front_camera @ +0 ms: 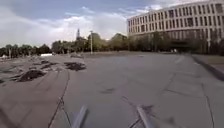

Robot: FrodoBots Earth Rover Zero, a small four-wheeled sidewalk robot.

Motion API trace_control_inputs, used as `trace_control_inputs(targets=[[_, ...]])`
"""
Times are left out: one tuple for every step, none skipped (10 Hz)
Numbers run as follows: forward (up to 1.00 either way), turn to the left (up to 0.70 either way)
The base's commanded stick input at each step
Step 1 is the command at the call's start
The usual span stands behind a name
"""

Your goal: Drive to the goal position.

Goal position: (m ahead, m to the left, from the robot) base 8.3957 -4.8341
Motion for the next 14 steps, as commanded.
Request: trace_control_inputs(targets=[[0.70,-0.14],[0.70,-0.14],[0.70,-0.14],[0.70,-0.14],[0.70,-0.14],[0.70,-0.14],[0.70,-0.14],[0.70,-0.14],[0.70,-0.14],[0.70,-0.14],[0.70,-0.14],[0.70,-0.14],[0.70,-0.14],[0.70,-0.14]])
